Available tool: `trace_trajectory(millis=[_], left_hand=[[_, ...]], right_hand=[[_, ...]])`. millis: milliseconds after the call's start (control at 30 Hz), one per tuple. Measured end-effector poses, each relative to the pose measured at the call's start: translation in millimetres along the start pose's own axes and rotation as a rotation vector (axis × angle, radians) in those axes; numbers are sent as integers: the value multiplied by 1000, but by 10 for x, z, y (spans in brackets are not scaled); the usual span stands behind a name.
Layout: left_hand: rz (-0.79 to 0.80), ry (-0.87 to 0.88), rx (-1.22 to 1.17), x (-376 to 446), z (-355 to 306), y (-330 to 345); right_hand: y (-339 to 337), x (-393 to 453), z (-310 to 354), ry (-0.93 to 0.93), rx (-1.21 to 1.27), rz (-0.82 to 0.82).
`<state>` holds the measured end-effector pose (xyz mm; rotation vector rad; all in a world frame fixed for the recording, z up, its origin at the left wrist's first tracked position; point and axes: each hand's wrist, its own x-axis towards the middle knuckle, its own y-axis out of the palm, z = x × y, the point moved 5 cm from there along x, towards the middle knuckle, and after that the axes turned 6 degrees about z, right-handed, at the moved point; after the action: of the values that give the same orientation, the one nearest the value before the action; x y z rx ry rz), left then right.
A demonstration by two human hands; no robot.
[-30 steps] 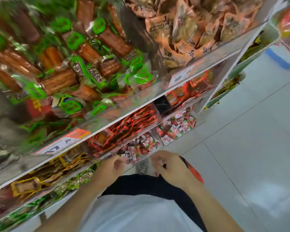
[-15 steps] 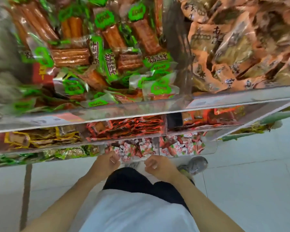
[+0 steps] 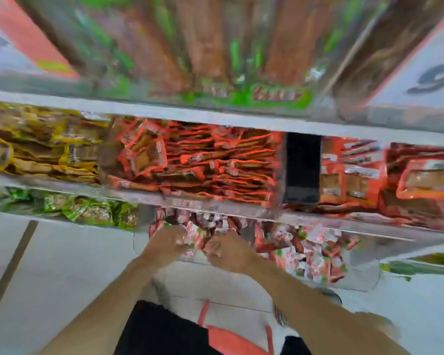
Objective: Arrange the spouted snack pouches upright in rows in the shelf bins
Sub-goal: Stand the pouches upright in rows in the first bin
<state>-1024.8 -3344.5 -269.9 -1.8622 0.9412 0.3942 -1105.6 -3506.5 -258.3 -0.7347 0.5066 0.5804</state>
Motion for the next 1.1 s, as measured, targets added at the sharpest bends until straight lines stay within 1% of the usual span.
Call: trace_trajectory(millis=[67,133,200,267,333,400,500,600,633,700,767,800,833,933,1033,1100], left_hand=[[27,80,98,212,166,128],[74,108,248,404,318,268],[95,130,344,563,462,367],[75,219,323,654,599,433],[19,300,238,681,685,440],[-42,371,202,667,739,445],[-81,451,150,588,775,461],[-93,421,85,469,808,431],[-139,402,51,422,826,386],[-294,382,42,309,835,225],[-422,351,152,234,852,68],[-448,331,235,218,865,16],[-441,311,318,220,888,-9],[-328,278,493,269,924,22],[-260,296,476,350,910,98],[-270,283,467,416,926,120]], right_hand=[[77,376,-116,-25,-113,-150],[130,692,-183,-28,-63,-237],[157,938,-207,-77,-132,-320],[239,1149,-243,-100,-238,-368],[327,1282,-301,-97,-318,-391],[388,1322,-334,-107,-386,-439],[459,1250,-343,-130,-338,-490],[465,1102,-368,-108,-275,-542],[458,1039,-370,-109,-275,-557],[430,930,-367,-113,-296,-579],[409,829,-367,-103,-310,-593],[405,787,-370,-99,-320,-597],[401,752,-366,-96,-343,-601],[388,712,-294,-106,-459,-622],[415,723,-121,-237,-479,-653],[514,795,-21,-348,-494,-612]])
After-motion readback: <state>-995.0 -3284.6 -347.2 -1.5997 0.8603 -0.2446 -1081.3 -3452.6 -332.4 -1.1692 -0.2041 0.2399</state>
